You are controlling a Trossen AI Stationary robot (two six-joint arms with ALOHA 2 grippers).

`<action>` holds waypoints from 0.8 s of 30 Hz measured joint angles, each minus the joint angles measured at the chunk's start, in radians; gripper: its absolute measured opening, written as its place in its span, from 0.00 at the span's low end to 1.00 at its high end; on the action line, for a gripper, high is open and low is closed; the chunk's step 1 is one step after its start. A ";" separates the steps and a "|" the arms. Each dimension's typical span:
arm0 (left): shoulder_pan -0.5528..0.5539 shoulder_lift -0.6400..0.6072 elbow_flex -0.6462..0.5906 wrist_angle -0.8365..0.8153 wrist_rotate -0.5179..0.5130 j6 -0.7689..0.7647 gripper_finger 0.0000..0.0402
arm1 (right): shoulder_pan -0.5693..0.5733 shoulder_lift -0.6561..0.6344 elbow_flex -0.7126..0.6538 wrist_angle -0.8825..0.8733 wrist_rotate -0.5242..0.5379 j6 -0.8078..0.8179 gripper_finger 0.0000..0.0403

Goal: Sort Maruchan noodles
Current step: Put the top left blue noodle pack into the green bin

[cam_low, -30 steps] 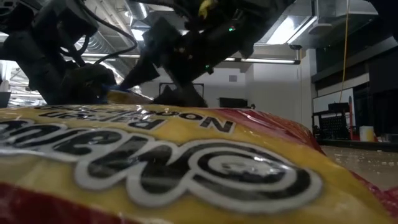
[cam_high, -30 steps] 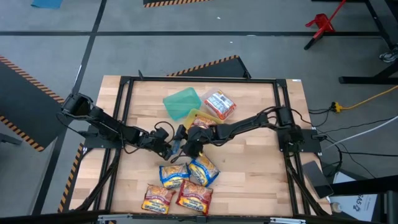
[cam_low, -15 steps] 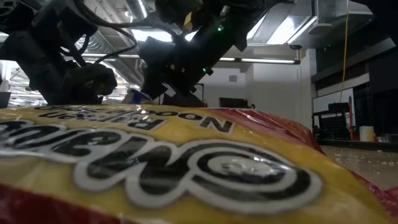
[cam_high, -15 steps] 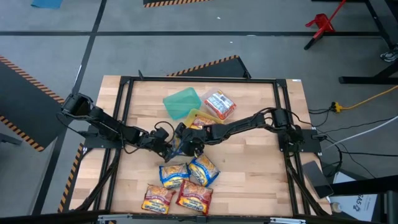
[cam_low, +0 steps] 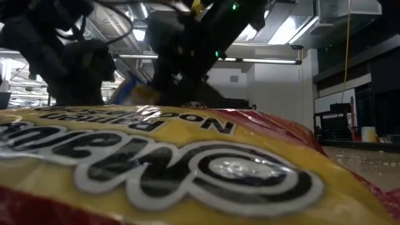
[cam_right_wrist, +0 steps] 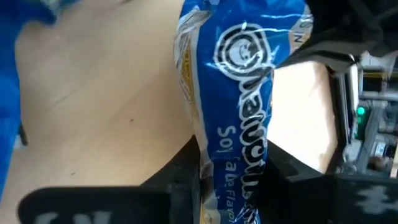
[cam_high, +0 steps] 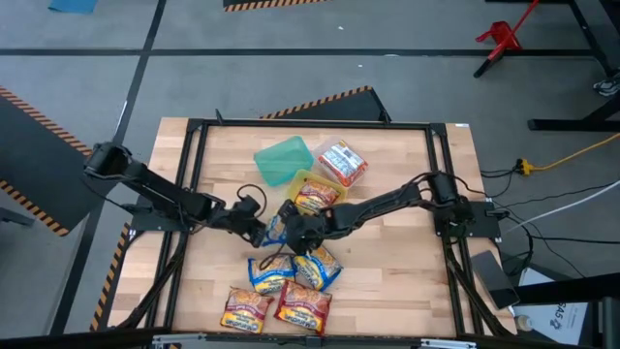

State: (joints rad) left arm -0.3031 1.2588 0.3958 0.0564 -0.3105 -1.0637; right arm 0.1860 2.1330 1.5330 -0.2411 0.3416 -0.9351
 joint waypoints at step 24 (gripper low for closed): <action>0.000 -0.476 0.000 -0.230 -0.282 0.062 0.00 | -0.368 -0.109 0.000 0.108 0.180 0.207 0.20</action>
State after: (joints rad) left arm -0.3031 0.7826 0.3958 -0.1731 -0.5921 -1.0012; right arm -0.1824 2.0243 1.5333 -0.1331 0.5217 -0.7280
